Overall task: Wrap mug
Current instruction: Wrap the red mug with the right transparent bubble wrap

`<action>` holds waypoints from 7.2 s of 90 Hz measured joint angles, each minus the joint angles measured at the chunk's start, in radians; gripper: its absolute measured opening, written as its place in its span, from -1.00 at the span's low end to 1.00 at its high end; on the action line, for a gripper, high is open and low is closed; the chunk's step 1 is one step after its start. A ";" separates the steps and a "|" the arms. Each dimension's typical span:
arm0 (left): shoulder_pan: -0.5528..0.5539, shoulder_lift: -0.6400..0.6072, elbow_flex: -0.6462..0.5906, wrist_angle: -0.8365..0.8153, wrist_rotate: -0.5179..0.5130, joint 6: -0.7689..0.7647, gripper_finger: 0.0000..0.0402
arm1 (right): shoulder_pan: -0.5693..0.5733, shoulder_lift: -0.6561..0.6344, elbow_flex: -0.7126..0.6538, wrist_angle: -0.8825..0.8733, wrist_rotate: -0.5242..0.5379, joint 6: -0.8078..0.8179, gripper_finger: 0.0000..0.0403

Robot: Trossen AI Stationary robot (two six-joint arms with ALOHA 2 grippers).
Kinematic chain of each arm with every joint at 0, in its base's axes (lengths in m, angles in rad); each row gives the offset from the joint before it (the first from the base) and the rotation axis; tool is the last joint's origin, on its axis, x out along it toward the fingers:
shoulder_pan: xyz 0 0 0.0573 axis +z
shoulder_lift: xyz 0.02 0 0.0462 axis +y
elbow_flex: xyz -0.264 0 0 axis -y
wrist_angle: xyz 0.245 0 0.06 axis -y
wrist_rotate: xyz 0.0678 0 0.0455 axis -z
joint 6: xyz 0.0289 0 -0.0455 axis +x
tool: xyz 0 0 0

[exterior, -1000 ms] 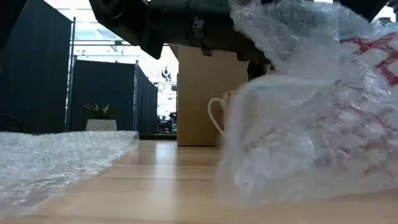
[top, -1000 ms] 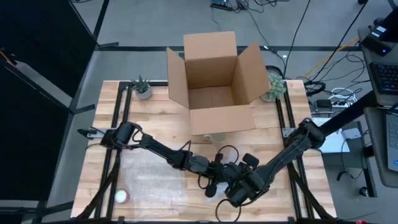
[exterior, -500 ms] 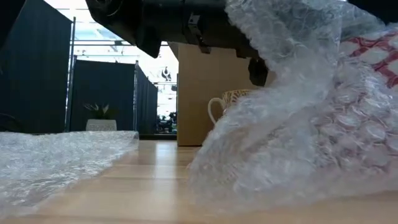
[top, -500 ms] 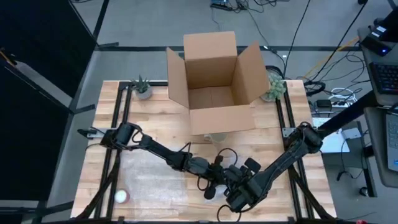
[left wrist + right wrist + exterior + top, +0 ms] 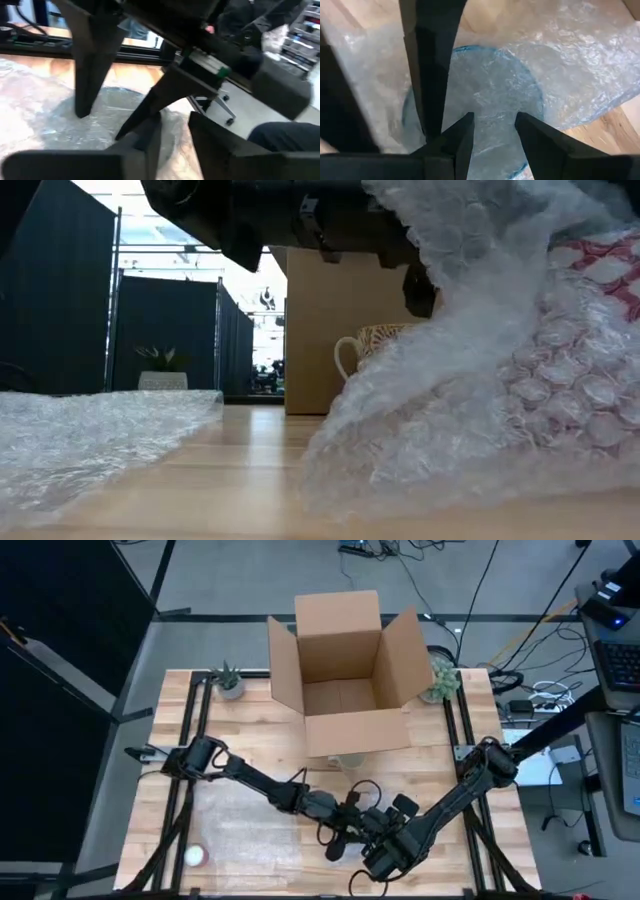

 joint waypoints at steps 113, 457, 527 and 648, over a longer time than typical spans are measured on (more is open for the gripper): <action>-0.127 -0.311 -0.192 -0.335 -0.154 0.007 -0.18 | -0.104 0.002 -0.079 0.180 -0.100 -0.094 -0.29; -0.024 -0.176 0.013 -0.517 -0.149 0.181 -0.19 | -0.057 -0.025 -0.083 0.147 -0.102 -0.267 -0.29; -0.052 -0.125 0.015 -0.324 -0.190 0.158 -0.19 | -0.068 -0.034 -0.082 0.197 -0.097 -0.238 -0.29; 0.006 0.012 0.069 -0.194 -0.087 0.159 -0.19 | 0.004 -0.363 -0.160 -0.185 0.012 0.211 -0.35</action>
